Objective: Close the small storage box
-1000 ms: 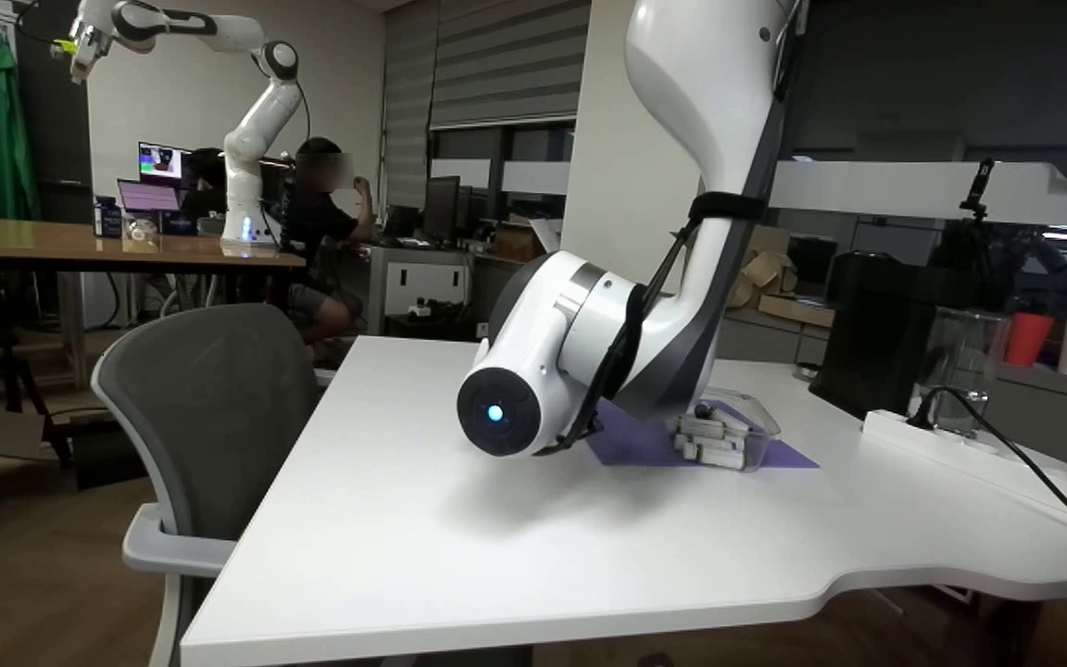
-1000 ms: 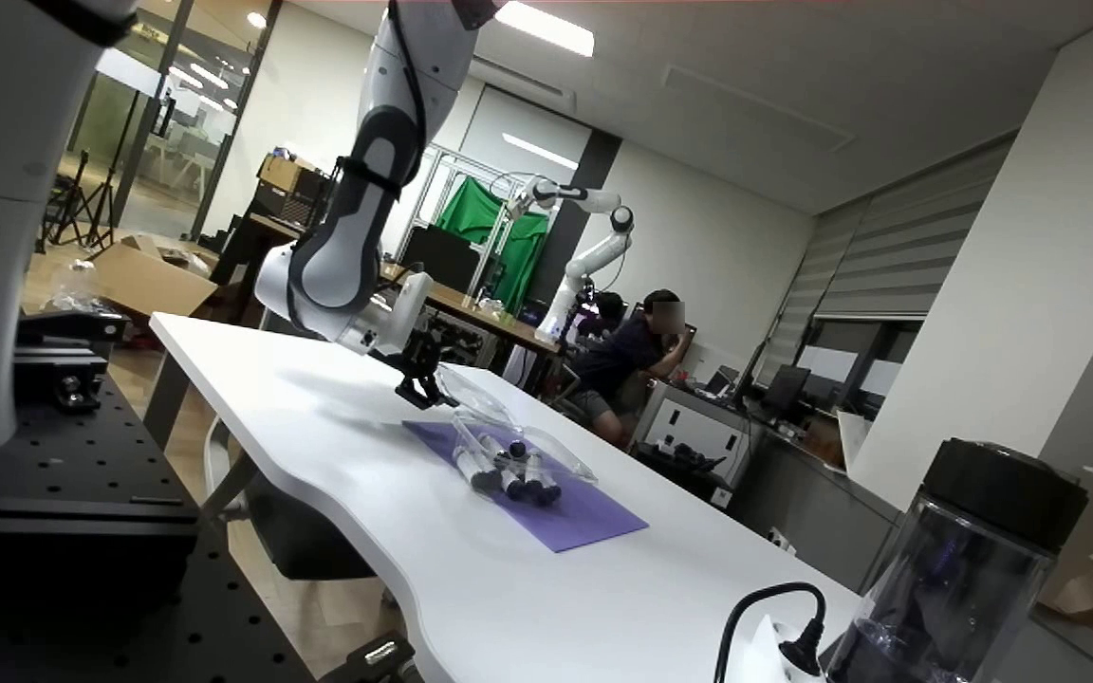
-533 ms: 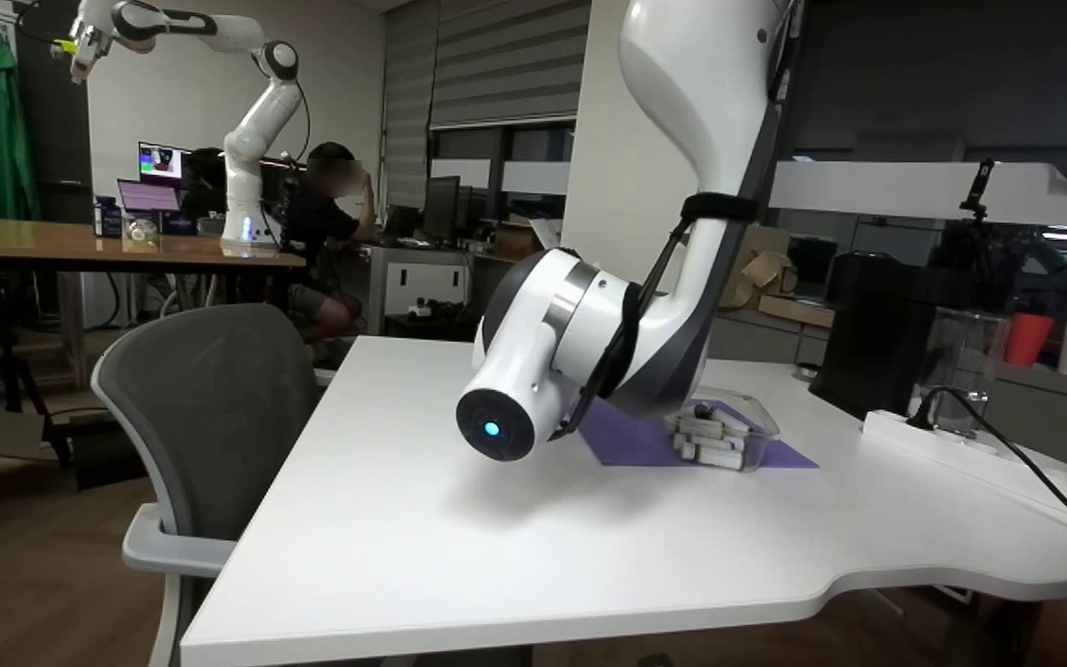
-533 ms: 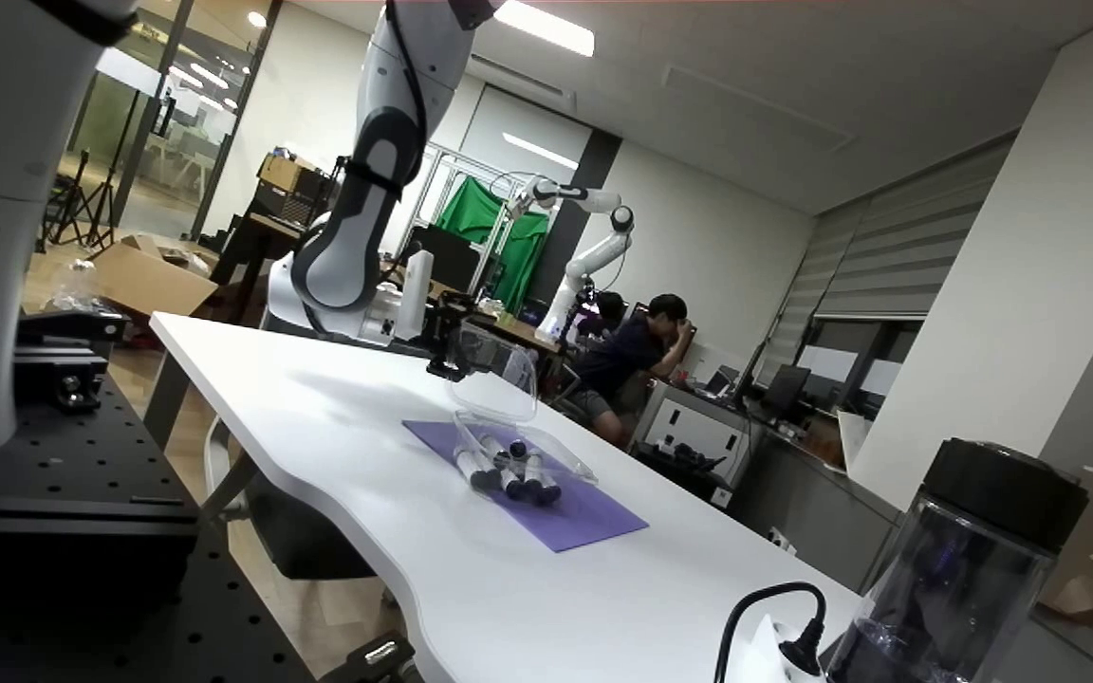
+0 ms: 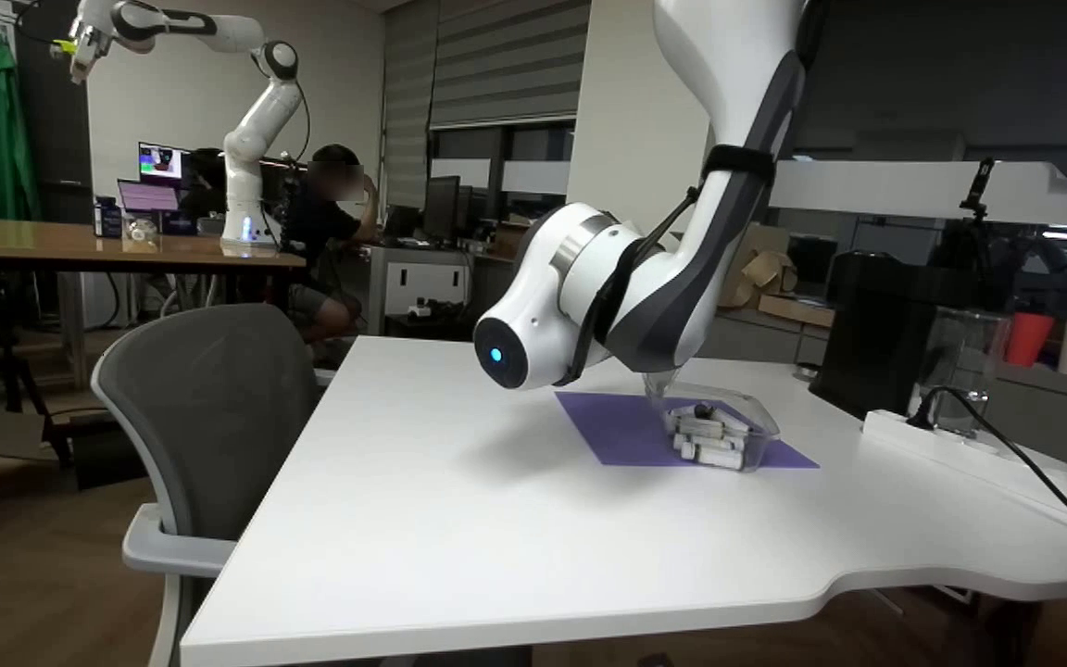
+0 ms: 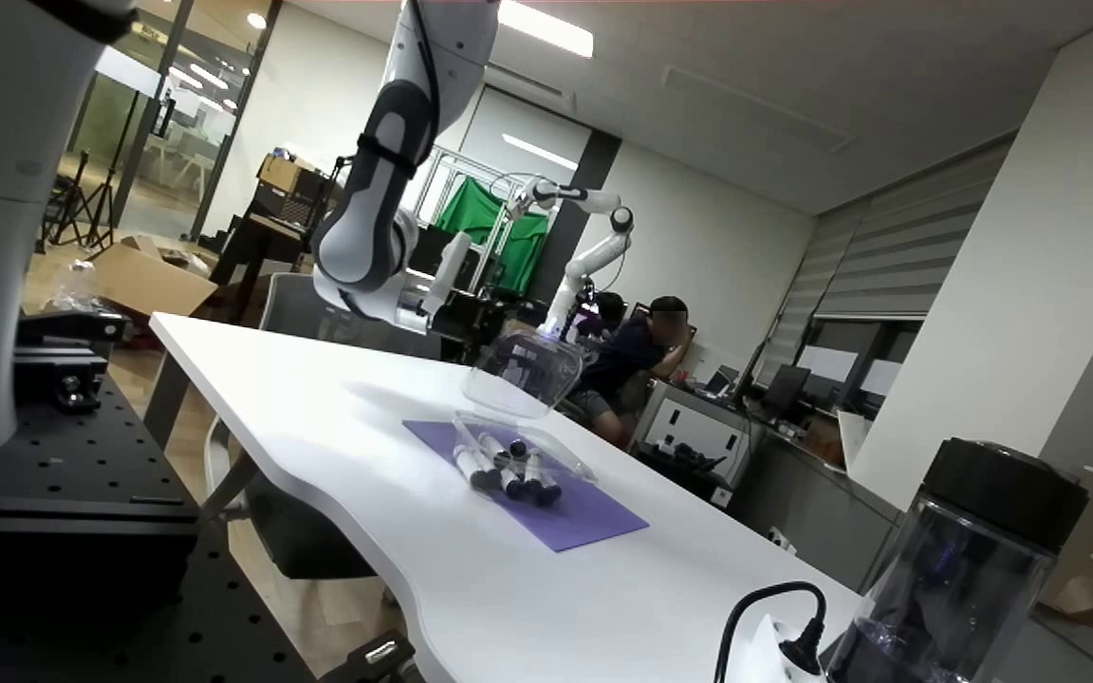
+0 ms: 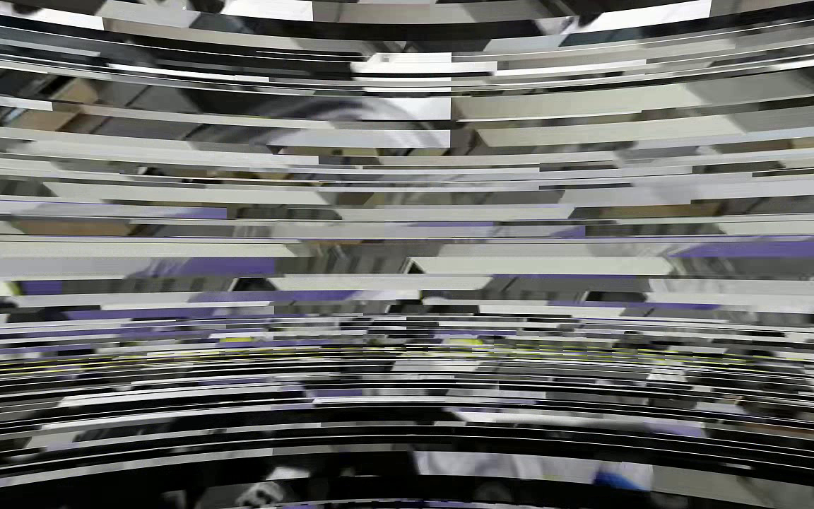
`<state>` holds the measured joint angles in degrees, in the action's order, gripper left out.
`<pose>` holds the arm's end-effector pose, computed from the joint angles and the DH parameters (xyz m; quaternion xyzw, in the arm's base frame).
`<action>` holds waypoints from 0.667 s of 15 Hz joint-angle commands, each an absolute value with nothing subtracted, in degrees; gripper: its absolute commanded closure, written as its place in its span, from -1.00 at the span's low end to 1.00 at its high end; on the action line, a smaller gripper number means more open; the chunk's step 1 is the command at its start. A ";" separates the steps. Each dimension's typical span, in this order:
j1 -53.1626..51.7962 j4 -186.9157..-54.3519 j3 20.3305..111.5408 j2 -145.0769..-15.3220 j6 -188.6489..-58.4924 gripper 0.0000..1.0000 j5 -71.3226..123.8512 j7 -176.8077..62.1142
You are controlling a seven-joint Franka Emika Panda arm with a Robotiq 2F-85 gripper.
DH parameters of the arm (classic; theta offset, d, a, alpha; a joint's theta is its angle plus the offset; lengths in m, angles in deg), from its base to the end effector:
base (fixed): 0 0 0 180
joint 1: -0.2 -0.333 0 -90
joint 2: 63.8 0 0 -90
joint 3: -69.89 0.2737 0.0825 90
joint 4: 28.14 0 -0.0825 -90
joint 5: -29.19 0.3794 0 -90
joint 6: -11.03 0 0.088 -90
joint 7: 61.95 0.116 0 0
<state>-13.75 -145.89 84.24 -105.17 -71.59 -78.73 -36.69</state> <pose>0.5073 0.1436 0.0965 0.5223 0.4357 -0.0172 0.7329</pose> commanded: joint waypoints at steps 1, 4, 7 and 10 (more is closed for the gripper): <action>-9.31 -147.36 83.46 -101.43 -72.88 -1.00 -71.02 -40.40; -4.72 -148.47 81.54 -99.70 -75.43 -1.00 -64.75 -41.69; 0.39 -148.33 79.63 -95.70 -81.40 -1.00 -59.54 -46.33; 4.94 -148.18 77.90 -89.14 -89.79 -1.00 -54.37 -55.82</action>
<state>1.51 -146.68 78.90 -97.09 -82.60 -59.47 -47.59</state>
